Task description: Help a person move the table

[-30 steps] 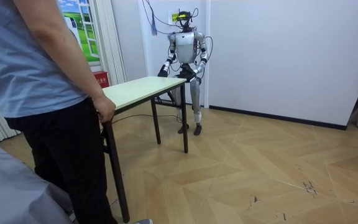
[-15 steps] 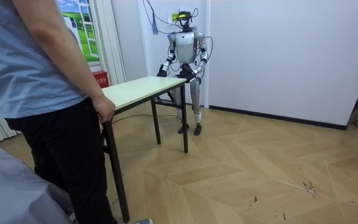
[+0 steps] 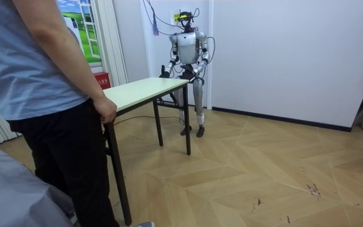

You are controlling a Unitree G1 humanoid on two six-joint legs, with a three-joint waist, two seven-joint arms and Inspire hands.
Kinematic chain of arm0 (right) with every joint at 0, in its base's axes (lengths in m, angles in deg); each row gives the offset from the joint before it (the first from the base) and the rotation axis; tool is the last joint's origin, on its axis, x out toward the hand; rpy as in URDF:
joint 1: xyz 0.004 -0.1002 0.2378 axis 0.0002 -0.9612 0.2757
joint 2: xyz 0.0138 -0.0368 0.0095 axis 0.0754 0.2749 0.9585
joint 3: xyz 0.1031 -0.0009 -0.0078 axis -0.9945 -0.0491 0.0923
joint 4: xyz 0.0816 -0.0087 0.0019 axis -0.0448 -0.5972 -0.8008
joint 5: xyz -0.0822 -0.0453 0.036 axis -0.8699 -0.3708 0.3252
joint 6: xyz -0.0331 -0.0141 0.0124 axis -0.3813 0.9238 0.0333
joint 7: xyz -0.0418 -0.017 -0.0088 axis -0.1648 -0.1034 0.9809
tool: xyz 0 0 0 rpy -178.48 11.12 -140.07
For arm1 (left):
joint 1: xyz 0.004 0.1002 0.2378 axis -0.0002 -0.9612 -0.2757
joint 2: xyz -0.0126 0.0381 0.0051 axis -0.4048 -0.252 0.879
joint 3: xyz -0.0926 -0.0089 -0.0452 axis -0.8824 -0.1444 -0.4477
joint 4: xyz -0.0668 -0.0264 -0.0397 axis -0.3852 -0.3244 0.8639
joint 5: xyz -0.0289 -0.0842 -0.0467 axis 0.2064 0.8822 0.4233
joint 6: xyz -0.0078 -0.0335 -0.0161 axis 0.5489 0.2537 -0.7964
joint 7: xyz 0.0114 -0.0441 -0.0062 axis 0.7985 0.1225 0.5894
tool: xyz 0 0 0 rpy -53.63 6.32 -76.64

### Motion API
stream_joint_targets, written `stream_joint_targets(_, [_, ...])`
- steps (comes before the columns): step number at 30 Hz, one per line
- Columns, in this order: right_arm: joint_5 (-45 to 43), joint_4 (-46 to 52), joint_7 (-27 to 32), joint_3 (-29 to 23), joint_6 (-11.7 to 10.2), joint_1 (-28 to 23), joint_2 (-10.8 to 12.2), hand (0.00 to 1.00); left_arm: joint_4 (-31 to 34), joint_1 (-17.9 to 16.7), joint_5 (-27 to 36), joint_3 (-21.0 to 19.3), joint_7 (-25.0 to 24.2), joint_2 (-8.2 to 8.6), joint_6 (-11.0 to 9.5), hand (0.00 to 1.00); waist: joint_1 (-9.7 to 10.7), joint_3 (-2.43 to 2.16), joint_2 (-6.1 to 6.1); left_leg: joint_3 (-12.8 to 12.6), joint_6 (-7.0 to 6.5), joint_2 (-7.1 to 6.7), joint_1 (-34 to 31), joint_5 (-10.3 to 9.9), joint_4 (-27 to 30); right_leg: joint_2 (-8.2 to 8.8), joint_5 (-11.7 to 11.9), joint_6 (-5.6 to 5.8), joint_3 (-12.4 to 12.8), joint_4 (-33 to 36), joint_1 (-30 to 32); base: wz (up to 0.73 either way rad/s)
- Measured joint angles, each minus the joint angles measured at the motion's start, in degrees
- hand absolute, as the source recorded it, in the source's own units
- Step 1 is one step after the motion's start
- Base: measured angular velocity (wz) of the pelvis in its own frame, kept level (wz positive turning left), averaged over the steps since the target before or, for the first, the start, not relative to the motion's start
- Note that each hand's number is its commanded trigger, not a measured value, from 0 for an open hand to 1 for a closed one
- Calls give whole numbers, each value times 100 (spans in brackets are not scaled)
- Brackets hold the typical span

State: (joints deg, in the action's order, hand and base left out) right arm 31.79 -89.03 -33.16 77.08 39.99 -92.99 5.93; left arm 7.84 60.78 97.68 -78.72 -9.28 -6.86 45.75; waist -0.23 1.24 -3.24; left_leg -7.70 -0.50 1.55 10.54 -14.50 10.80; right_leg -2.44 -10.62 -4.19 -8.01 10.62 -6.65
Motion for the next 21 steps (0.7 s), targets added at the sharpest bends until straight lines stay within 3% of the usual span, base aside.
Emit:
stream_joint_targets(12, [249, -102, 4, 45, -59, 206, 106, 0, 154, 86, 33, -30, 324, 191, -149, 0, -5, -12, -12, -12, 0, 15, -221, 0, 62, -6, 28, -15, -10, 7, 199, 0])
stream_joint_targets(21, [249, -110, 65, 9, -61, 206, 163, 0, 410, 106, 41, -164, 863, 387, -231, 0, -2, -5, 115, -14, 0, 18, -215, 0, 54, -6, 41, -12, -12, 12, 163, 0])
